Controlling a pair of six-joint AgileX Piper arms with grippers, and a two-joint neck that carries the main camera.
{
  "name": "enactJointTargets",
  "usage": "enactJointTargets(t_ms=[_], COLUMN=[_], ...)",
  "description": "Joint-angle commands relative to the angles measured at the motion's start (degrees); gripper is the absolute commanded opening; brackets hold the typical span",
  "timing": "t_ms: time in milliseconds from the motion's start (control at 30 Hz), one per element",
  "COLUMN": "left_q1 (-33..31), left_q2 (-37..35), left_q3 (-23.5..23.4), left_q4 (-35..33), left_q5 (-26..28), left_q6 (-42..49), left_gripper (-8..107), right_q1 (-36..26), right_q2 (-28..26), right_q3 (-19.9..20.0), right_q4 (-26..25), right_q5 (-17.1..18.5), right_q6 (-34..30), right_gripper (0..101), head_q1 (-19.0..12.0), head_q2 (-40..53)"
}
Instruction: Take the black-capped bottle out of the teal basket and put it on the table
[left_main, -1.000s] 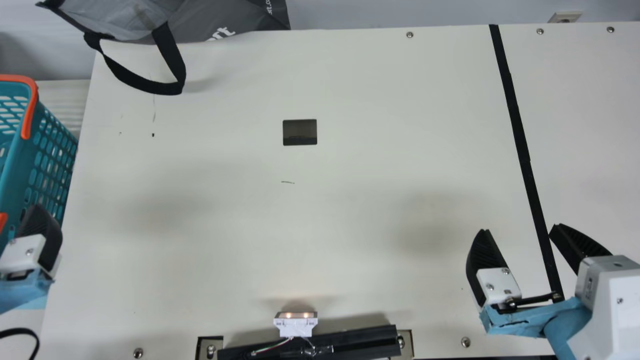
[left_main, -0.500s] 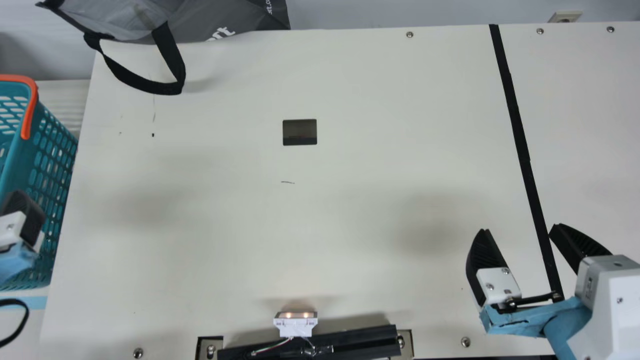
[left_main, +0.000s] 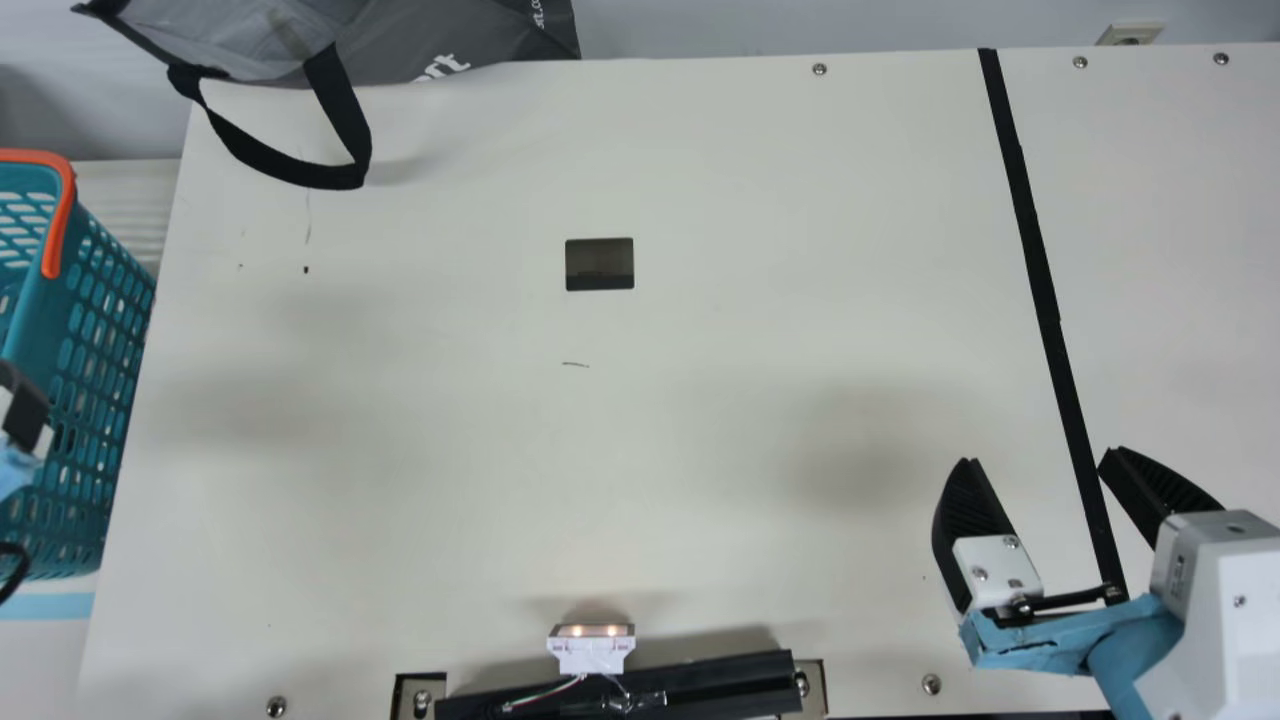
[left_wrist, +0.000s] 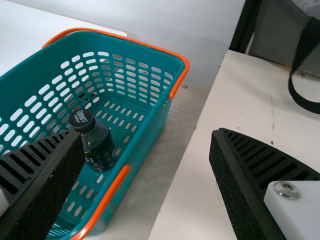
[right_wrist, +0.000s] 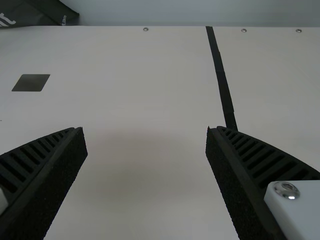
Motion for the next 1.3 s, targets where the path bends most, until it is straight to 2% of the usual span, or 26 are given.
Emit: enactJointTargets(t_ms=[0,233,1267], left_q1=[1.58,5.90,24.15], left_q2=[1.51,6.33,27.31], left_q3=[-0.30,-2.16,-10.76], left_q4=[-1.55,-6.77,-31.38], left_q5=[-0.77,-2.64,-3.12], left_q6=[1.56,7.24,38.43], left_gripper=[107,107,107], right_q1=[0.00,0.00,0.00], right_q2=[0.00,0.00,0.00], right_q3=[0.00,0.00,0.00], right_q4=[0.00,0.00,0.07], right_q5=[0.00,0.00,-0.04], right_q6=[0.00,0.00,0.00], right_gripper=[91,91,91], head_q1=[-0.21,-0.21,-0.21], head_q2=[0.47,0.47,0.47])
